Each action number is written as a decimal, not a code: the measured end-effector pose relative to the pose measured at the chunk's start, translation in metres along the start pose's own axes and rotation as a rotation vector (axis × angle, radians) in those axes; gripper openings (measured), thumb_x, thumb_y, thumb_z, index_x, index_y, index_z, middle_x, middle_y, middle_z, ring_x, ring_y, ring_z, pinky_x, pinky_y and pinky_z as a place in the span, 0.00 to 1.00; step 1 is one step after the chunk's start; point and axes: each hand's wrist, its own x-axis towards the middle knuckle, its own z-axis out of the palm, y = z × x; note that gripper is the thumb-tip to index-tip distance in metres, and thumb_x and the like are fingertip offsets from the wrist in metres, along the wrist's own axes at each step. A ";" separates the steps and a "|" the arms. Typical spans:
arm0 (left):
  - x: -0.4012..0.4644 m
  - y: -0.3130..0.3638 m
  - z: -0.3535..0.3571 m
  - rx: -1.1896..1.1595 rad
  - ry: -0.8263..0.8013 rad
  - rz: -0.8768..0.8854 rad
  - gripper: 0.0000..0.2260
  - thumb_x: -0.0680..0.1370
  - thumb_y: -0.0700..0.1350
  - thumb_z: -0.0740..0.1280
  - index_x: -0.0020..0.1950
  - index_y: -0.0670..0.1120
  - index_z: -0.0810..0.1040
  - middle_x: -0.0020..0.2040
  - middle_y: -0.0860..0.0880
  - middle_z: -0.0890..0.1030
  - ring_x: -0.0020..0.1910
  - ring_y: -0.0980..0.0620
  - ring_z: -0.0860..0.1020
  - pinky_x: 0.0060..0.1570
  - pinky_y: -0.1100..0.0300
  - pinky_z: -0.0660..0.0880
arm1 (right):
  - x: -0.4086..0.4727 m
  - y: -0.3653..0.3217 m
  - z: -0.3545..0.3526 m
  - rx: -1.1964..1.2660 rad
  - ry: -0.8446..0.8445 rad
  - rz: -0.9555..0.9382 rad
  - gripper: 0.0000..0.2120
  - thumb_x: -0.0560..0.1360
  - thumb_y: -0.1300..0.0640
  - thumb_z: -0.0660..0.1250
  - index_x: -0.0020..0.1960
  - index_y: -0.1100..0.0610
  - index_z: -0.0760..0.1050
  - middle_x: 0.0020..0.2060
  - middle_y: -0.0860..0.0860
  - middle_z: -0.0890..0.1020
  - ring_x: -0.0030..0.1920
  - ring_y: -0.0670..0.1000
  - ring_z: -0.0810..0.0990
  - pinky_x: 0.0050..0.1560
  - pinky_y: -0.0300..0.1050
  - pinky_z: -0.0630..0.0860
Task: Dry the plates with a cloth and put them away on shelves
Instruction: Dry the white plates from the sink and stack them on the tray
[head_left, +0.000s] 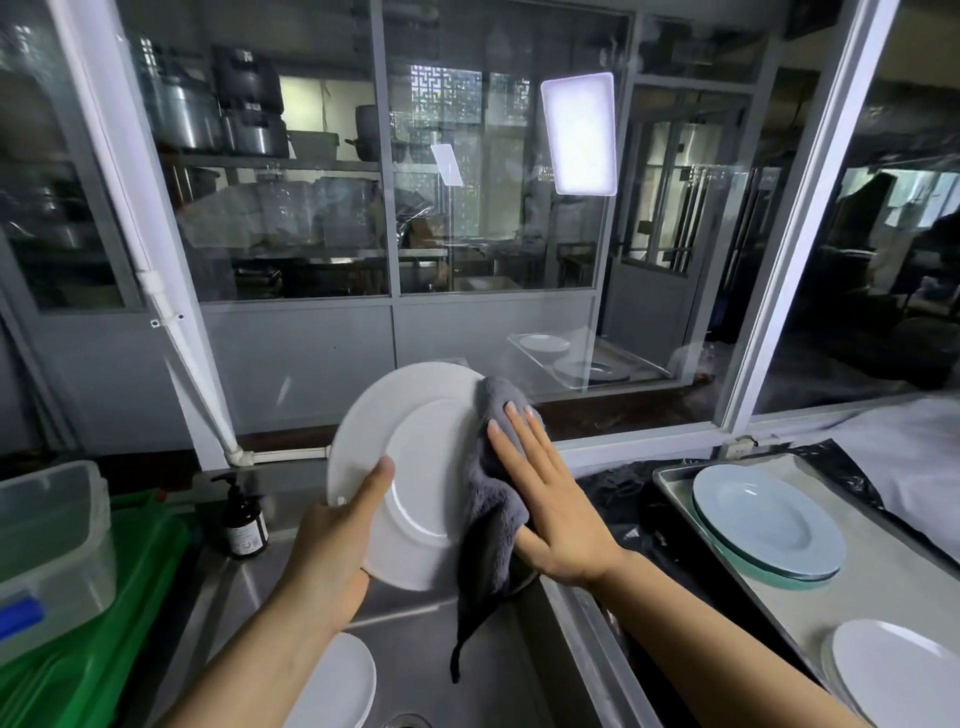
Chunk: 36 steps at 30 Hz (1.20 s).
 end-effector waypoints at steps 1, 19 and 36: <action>0.000 0.001 -0.001 0.004 -0.024 0.018 0.08 0.70 0.45 0.73 0.44 0.42 0.81 0.39 0.52 0.86 0.42 0.55 0.83 0.51 0.57 0.75 | 0.003 -0.001 -0.001 0.017 0.005 0.025 0.36 0.74 0.55 0.58 0.79 0.60 0.50 0.79 0.56 0.48 0.79 0.59 0.43 0.76 0.64 0.50; 0.023 0.032 -0.021 1.229 -0.383 0.855 0.06 0.65 0.56 0.69 0.41 0.59 0.78 0.28 0.56 0.78 0.25 0.56 0.72 0.27 0.65 0.65 | 0.024 -0.015 -0.017 -0.269 0.169 -0.180 0.34 0.62 0.63 0.60 0.69 0.57 0.65 0.54 0.57 0.76 0.52 0.59 0.74 0.47 0.48 0.75; 0.029 -0.031 -0.032 -0.078 -0.276 -0.425 0.20 0.79 0.47 0.60 0.68 0.37 0.72 0.61 0.33 0.78 0.58 0.32 0.78 0.56 0.40 0.76 | -0.015 -0.023 0.007 -0.430 0.026 -0.249 0.18 0.73 0.60 0.58 0.61 0.57 0.75 0.45 0.54 0.79 0.41 0.57 0.76 0.38 0.49 0.75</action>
